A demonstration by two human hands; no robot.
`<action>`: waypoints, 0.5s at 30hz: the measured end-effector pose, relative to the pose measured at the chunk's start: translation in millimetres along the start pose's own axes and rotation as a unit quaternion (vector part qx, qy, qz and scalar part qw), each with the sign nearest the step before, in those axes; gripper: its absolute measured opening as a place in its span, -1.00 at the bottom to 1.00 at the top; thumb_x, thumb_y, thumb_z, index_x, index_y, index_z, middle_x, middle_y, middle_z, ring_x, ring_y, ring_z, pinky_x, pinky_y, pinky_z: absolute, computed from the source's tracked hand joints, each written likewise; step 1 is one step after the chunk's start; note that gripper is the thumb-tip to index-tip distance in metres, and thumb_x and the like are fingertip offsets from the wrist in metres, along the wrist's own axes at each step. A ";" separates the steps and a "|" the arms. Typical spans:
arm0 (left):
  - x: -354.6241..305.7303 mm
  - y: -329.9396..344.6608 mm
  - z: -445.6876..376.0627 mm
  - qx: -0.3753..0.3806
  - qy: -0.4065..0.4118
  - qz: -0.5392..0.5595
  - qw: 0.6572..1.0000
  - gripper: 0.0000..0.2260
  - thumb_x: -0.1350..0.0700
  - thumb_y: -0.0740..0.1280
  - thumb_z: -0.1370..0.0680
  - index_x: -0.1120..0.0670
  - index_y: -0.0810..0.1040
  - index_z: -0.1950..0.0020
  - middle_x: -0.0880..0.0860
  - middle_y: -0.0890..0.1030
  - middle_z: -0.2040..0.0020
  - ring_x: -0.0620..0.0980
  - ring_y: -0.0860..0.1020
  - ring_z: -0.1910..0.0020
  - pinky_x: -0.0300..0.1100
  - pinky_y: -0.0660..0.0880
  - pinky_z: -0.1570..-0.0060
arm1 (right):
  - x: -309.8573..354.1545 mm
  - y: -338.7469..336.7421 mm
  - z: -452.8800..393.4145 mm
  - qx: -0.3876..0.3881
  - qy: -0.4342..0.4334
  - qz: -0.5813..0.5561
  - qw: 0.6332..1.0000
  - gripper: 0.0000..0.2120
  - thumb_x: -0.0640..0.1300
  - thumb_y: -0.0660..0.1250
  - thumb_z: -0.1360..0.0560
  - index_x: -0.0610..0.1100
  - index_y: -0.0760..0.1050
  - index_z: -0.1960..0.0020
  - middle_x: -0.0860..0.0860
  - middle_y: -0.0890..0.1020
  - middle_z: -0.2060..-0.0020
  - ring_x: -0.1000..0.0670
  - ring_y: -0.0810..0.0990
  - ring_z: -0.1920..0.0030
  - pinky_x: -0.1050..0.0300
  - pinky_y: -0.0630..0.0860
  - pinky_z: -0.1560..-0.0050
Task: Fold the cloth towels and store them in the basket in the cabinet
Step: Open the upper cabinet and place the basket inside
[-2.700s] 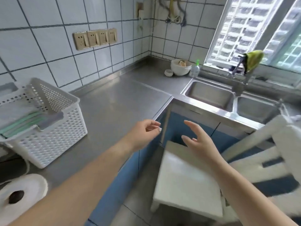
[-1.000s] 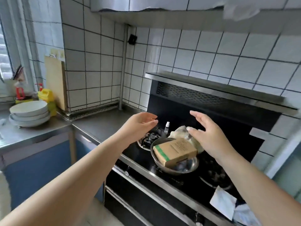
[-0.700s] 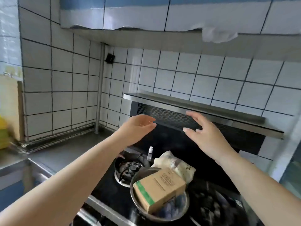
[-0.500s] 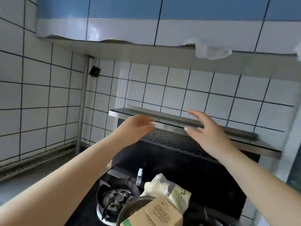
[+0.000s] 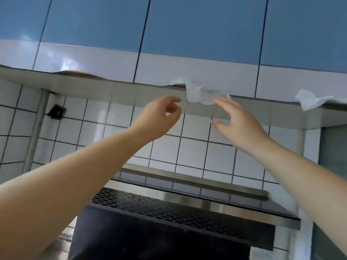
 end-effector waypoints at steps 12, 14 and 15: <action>-35.6 77.2 -87.7 0.018 0.131 -0.428 0.894 -0.43 -0.03 0.21 -0.56 0.09 0.10 -0.51 0.08 0.17 -0.51 0.07 0.09 -0.51 0.13 -0.06 -0.46 | -37.4 30.3 -76.8 0.076 -0.082 0.267 0.957 -0.32 -0.02 0.27 -0.51 -0.19 0.06 -0.51 -0.11 0.01 -0.53 -0.08 0.01 -0.52 0.05 -0.02 -0.48; -39.5 75.0 -92.6 -0.014 0.128 -0.430 0.894 -0.49 -0.02 0.20 -0.55 0.07 0.21 -0.46 0.08 0.29 -0.43 0.11 0.22 -0.45 0.14 -0.04 -0.45 | -40.8 33.2 -78.9 0.065 -0.087 0.269 0.957 -0.32 -0.02 0.25 -0.51 -0.19 0.05 -0.51 -0.10 0.00 -0.53 -0.07 -0.02 -0.53 0.06 -0.06 -0.48; -41.7 74.6 -94.2 -0.024 0.125 -0.431 0.894 -0.53 -0.02 0.20 -0.55 0.07 0.26 -0.44 0.08 0.33 -0.39 0.12 0.26 -0.42 0.14 -0.03 -0.44 | -42.9 33.7 -79.5 0.057 -0.087 0.269 0.958 -0.33 -0.01 0.24 -0.52 -0.19 0.06 -0.51 -0.09 0.00 -0.53 -0.06 -0.03 -0.53 0.05 -0.08 -0.48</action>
Point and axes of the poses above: each hand's wrist, its own z-axis away from the middle knuckle, its own y-axis out of the palm, x = y × z, the point moved 10 cm from there along -z, towards the middle knuckle
